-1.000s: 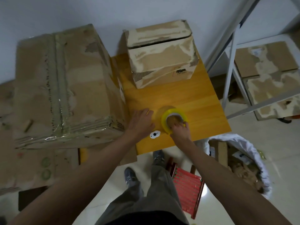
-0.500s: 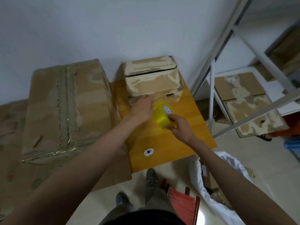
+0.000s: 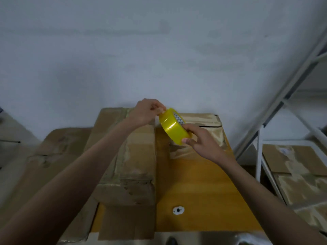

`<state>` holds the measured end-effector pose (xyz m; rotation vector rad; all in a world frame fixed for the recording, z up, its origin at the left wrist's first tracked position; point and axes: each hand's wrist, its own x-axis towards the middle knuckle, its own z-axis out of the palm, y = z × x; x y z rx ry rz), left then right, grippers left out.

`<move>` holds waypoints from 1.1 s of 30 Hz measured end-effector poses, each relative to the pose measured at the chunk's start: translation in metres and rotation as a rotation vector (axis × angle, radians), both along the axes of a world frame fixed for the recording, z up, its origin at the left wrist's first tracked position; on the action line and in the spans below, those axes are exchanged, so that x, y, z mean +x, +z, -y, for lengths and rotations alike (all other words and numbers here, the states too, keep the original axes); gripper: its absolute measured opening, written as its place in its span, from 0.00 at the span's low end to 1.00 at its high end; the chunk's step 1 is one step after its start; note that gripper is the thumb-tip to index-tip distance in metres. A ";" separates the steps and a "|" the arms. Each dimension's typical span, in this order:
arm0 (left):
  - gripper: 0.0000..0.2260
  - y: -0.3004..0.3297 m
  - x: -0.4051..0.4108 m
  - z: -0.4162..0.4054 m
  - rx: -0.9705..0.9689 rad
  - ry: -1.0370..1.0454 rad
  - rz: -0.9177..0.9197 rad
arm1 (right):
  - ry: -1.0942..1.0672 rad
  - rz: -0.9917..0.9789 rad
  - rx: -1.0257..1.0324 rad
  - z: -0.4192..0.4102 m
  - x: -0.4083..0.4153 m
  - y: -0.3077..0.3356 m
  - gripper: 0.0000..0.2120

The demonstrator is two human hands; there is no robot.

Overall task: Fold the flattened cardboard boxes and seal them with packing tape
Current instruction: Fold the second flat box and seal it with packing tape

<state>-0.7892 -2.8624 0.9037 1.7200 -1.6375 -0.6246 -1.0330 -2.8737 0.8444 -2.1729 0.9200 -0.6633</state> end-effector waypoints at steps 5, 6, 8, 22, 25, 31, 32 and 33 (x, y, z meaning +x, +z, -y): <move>0.02 0.017 0.042 -0.007 -0.043 0.117 -0.064 | 0.081 0.033 0.038 0.008 0.036 0.026 0.16; 0.03 0.019 0.049 -0.007 -0.052 0.125 -0.080 | 0.095 0.041 0.071 0.009 0.043 0.031 0.16; 0.05 0.022 0.063 -0.007 -0.070 0.139 -0.110 | 0.131 0.063 0.152 0.010 0.057 0.041 0.12; 0.02 0.013 0.175 0.020 0.021 0.379 -0.494 | -0.081 -0.101 -0.036 0.061 0.158 0.087 0.26; 0.04 0.001 0.192 0.023 0.016 0.456 -0.566 | -0.077 -0.177 -0.193 0.077 0.190 0.092 0.26; 0.03 -0.024 0.234 0.030 0.017 0.582 -0.647 | -0.079 -0.407 -0.491 0.102 0.251 0.084 0.26; 0.03 -0.029 0.239 0.031 0.023 0.609 -0.657 | -0.069 -0.442 -0.539 0.105 0.261 0.082 0.26; 0.04 -0.035 0.245 0.033 0.032 0.637 -0.661 | -0.057 -0.479 -0.580 0.108 0.272 0.080 0.27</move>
